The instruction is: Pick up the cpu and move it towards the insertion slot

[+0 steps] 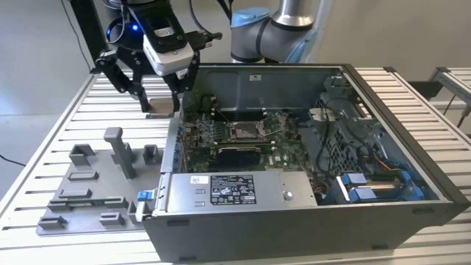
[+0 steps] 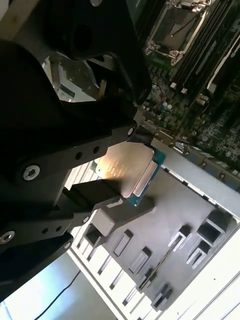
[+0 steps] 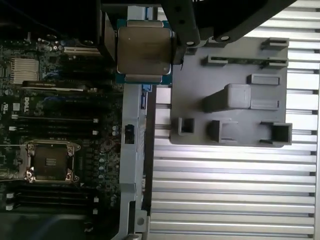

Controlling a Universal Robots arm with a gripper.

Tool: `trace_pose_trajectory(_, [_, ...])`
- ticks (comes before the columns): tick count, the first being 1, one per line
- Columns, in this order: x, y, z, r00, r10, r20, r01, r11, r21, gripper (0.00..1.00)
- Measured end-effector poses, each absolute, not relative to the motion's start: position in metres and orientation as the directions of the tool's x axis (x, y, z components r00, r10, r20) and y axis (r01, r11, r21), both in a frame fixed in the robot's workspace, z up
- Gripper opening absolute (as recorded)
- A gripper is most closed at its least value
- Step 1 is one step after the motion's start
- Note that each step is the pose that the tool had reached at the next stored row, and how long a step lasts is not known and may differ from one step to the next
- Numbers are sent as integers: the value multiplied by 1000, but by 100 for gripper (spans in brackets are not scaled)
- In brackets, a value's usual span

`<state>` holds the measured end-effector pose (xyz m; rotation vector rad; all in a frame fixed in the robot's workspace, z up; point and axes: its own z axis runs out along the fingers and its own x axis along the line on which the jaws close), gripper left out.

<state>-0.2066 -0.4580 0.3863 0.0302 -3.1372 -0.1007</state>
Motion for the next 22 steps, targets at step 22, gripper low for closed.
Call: trace_pose_trajectory(22, [-107,-458,386,-1000,-19,2,-19,998,64,0])
